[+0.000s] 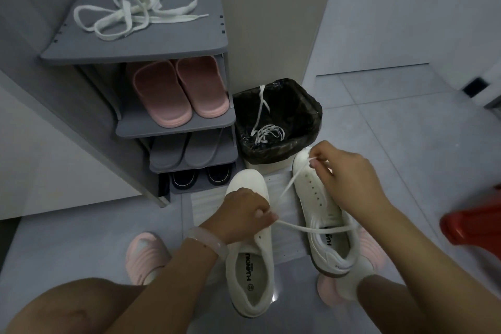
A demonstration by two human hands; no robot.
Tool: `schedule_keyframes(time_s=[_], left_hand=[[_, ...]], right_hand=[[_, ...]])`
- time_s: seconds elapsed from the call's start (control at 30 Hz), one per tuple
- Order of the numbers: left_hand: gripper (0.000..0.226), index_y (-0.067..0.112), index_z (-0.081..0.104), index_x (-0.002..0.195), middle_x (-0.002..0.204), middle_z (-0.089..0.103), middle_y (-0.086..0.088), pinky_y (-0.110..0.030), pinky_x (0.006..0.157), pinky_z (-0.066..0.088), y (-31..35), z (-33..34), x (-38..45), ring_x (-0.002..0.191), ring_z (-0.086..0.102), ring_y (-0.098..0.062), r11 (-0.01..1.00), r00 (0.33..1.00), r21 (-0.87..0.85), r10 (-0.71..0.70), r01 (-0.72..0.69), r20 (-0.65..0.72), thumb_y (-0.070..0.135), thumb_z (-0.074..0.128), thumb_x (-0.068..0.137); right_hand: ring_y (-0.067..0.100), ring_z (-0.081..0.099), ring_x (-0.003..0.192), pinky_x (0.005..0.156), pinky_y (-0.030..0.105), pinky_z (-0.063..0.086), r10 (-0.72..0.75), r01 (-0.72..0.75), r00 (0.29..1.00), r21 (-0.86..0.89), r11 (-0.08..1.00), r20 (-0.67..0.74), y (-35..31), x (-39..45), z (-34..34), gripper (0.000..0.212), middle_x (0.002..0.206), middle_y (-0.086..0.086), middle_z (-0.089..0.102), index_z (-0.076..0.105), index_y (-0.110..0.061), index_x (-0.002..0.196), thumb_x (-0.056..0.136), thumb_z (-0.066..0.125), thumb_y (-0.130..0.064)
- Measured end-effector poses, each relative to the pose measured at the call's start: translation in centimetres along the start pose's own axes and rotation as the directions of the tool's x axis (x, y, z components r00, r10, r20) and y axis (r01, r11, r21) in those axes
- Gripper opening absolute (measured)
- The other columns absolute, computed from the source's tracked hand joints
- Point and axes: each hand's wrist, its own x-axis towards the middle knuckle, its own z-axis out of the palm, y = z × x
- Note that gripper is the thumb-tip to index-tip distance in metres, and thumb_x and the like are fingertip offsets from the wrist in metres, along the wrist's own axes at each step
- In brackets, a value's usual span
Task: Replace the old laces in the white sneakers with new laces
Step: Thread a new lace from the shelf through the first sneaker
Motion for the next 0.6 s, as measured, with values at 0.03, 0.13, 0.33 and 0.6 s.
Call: schedule_keyframes(time_s=[0.03,0.13,0.33,0.6], left_hand=[[0.037,0.015,0.062,0.094,0.100,0.063,-0.001,-0.034,0.093,0.040,0.1,-0.1,0.0,0.103,0.054,-0.017,0.999,0.997,-0.032,-0.019,0.016,-0.072,0.049,0.051,0.086],[0.017,0.020,0.055,0.089,0.091,0.050,0.008,-0.031,0.087,0.039,0.9,-1.1,-0.4,0.090,0.048,-0.011,0.998,0.921,-0.044,0.013,-0.033,-0.389,0.037,0.058,0.087],[0.032,0.015,0.057,0.124,0.128,0.053,0.001,-0.029,0.095,0.039,1.7,0.4,-0.8,0.117,0.048,-0.017,0.976,0.992,0.173,0.127,-0.130,0.029,0.022,0.049,0.093],[0.017,0.007,0.062,0.092,0.099,0.057,-0.009,-0.025,0.073,0.034,2.0,0.9,-0.2,0.092,0.049,-0.019,0.999,1.000,0.048,0.015,-0.014,-0.021,0.019,0.051,0.090]], right_hand=[[0.028,0.064,0.082,0.067,0.034,0.047,0.023,-0.023,1.000,-0.001,1.000,-0.004,0.2,0.1,0.3,0.012,0.089,0.002,0.070,0.055,-0.017,0.100,0.094,0.048,-0.024],[0.030,0.062,0.086,0.069,0.036,0.049,0.111,-0.111,0.994,-0.013,0.994,0.012,0.9,0.1,1.3,0.014,0.094,0.002,0.070,0.054,-0.020,0.105,0.095,0.044,-0.024],[0.031,0.062,0.087,0.072,0.036,0.049,0.133,-0.136,0.988,0.027,0.990,0.084,1.2,-0.3,1.9,0.031,0.094,0.003,0.069,0.047,-0.026,0.125,0.094,0.045,-0.021],[0.018,0.047,0.056,0.054,0.026,0.034,0.174,-0.198,0.977,0.207,0.958,0.126,0.6,-0.3,1.6,0.010,0.057,-0.001,0.050,0.047,-0.017,0.097,0.097,0.042,-0.025]])
